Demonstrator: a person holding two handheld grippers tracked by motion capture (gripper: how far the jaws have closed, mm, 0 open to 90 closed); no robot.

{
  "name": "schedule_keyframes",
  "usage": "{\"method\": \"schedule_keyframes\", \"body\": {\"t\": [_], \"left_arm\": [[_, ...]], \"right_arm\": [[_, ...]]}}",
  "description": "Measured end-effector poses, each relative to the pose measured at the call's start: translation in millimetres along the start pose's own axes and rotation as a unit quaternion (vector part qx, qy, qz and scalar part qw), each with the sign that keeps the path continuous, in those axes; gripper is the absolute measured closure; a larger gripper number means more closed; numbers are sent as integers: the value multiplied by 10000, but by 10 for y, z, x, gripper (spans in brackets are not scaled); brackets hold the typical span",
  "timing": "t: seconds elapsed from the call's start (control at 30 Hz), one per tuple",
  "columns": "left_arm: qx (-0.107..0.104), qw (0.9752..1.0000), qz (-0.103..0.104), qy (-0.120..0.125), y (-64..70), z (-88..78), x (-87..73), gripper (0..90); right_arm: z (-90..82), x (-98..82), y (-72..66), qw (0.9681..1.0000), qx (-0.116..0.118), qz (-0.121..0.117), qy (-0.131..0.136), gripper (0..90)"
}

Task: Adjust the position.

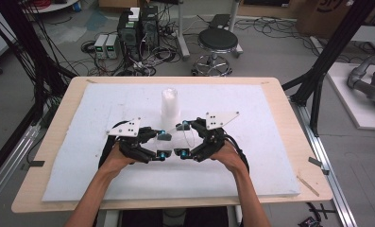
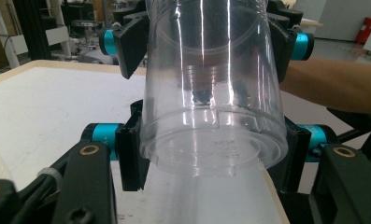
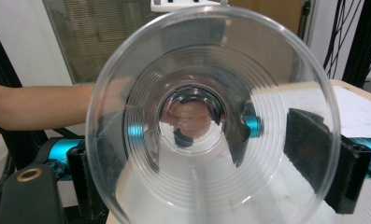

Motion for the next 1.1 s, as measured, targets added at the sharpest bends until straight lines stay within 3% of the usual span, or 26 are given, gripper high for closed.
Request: {"method": "schedule_keyframes", "body": {"t": [0.17, 0.43, 0.5, 0.57, 0.6, 0.83, 0.97, 1.1], "left_arm": [[-29, 10000, 5, -21, 9, 15, -6, 413], [-45, 9999, 45, -90, 18, 21, -15, 408], [24, 9997, 88, -212, 26, 39, -30, 337], [194, 9991, 54, -384, 17, 58, -50, 160], [191, 9989, 35, -420, 16, 58, -56, 118], [228, 9981, 3, -572, 13, 35, -70, 74], [478, 9955, -143, -810, -1, -32, -103, 76], [971, 9883, -173, -1165, -1, -192, -177, 80]], "right_arm": [[-4, 24, -18, 9998, 4, -157, 102, 268], [-8, 20, -37, 9997, 24, -215, 65, 292], [-1, 16, -35, 9997, 11, -239, 41, 292], [3, 12, -32, 9997, 32, -222, 38, 292], [3, 12, -30, 9997, 33, -219, 41, 292], [-19, 12, -8, 9998, -24, -186, 24, 293], [-46, 1, 15, 9998, -142, -145, -54, 293], [-114, -10, 53, 9983, -461, -83, -339, 295]]}}
Point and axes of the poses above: each handheld gripper's, and its own axes: z roughly forward along the jaws, x roughly out of its top, y roughly to its right, the point moved 6 cm from there along z, roughly forward along the jaws, and after that the axes turned 13 degrees about z, right-handed, at the moved point
